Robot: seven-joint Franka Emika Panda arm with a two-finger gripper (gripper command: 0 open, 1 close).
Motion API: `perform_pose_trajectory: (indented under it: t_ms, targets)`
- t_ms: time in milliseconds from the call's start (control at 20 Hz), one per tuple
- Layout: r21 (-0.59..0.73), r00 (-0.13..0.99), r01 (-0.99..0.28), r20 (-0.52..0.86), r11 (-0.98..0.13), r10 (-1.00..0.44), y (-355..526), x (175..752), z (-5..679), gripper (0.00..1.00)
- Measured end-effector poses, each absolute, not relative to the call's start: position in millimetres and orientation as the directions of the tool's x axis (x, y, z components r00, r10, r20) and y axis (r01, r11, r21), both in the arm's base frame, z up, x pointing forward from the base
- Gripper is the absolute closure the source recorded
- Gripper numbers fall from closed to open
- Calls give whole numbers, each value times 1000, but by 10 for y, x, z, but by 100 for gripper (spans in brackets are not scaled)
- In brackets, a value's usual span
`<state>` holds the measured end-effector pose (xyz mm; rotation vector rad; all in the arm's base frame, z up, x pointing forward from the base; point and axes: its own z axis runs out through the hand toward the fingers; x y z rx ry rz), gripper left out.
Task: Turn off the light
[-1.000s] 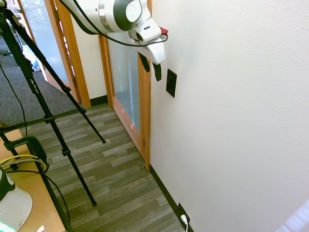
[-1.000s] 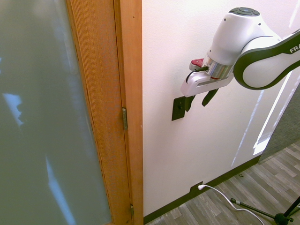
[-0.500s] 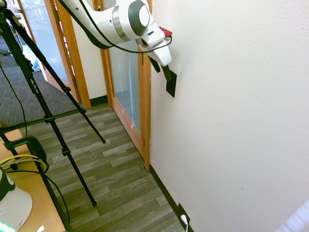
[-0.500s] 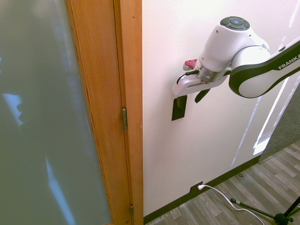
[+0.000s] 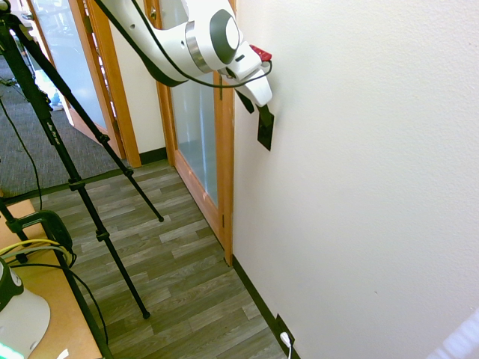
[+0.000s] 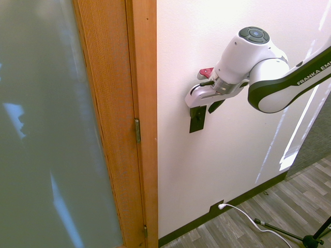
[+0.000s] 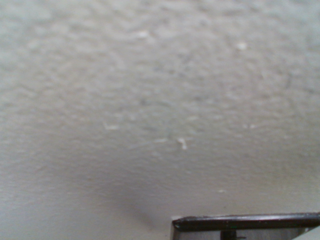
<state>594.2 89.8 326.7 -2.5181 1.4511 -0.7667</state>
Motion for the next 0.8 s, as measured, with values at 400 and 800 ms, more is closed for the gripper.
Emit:
perform_pose_trajectory:
  t_ms: [400, 800]
  targets:
    - [-357, 405, -773, 358, -524, -841, 847, 5931, 3241, 100]
    - [-365, 410, -766, 357, -530, -839, 816, 5926, 3229, 100]
